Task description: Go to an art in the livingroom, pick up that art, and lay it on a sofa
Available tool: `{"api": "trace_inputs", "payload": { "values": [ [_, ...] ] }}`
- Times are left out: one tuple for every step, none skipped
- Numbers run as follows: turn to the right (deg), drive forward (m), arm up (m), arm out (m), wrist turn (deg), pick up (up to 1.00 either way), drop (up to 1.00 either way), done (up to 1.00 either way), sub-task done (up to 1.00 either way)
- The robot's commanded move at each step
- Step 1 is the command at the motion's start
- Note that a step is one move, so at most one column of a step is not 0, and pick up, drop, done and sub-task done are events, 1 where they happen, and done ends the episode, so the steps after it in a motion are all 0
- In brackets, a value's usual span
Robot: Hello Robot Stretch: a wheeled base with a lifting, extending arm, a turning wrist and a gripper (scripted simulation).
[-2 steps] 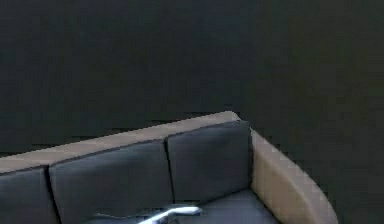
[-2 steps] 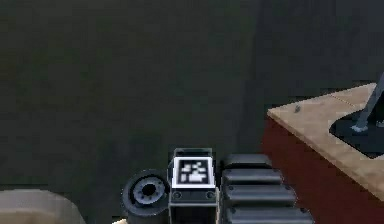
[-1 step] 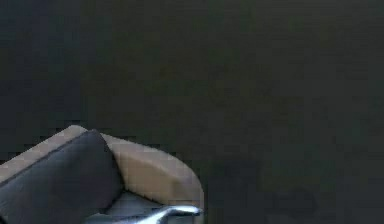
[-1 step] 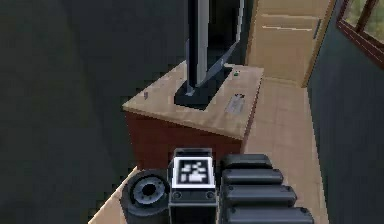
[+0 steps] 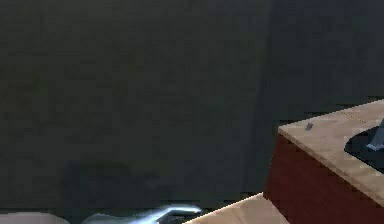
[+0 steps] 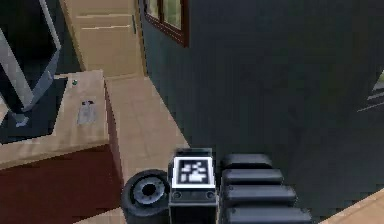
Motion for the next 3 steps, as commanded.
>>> {"api": "trace_inputs", "payload": {
  "values": [
    [3.0, 0.00, 0.00, 0.00, 0.0, 0.00, 0.00, 0.00, 0.00],
    [-45.0, 0.00, 0.00, 0.00, 0.0, 0.00, 0.00, 0.00, 0.00],
    [-45.0, 0.00, 0.00, 0.00, 0.0, 0.00, 0.00, 0.00, 0.00]
  ]
}}
